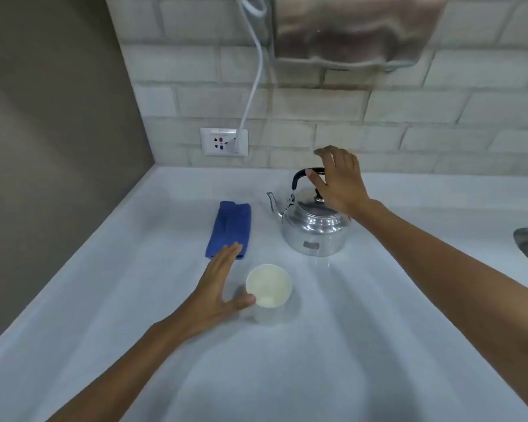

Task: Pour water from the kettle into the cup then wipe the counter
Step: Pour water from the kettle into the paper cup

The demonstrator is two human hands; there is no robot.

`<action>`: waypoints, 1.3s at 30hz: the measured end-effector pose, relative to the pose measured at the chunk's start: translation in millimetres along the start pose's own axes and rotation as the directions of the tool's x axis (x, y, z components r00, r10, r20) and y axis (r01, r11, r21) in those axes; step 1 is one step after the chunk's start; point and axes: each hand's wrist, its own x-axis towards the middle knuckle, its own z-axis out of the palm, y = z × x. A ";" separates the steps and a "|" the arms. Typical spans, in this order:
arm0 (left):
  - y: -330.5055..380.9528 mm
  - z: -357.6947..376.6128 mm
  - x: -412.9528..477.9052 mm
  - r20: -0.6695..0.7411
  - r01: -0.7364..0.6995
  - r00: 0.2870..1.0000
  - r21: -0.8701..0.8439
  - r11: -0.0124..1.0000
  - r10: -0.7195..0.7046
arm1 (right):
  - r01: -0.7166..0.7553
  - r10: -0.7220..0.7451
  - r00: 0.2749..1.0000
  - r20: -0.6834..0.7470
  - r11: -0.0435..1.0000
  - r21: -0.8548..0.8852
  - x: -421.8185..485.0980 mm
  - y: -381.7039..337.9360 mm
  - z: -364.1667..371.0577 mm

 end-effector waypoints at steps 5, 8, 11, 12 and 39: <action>-7.6 16.4 -6.5 0.099 0.109 0.990 -0.069 0.992 -0.102 | -0.132 0.128 0.988 0.081 0.990 0.044 11.5 8.1 10.8; -4.8 29.8 0.6 0.142 0.137 0.983 -0.145 0.980 -0.117 | -0.207 0.198 0.972 0.127 0.976 0.063 19.5 7.7 11.6; -0.9 39.3 9.1 0.150 0.151 0.981 -0.189 0.970 -0.124 | -0.306 0.296 0.947 0.123 0.949 0.073 28.3 8.6 12.5; 1.1 40.4 12.1 0.143 0.160 0.980 -0.183 0.970 -0.135 | -0.322 0.312 0.943 0.119 0.944 0.076 30.3 8.4 12.7; 3.8 57.7 22.6 -0.111 0.192 0.965 -0.321 0.927 -0.238 | -0.144 0.144 0.990 0.005 0.989 0.023 -2.3 2.1 -62.3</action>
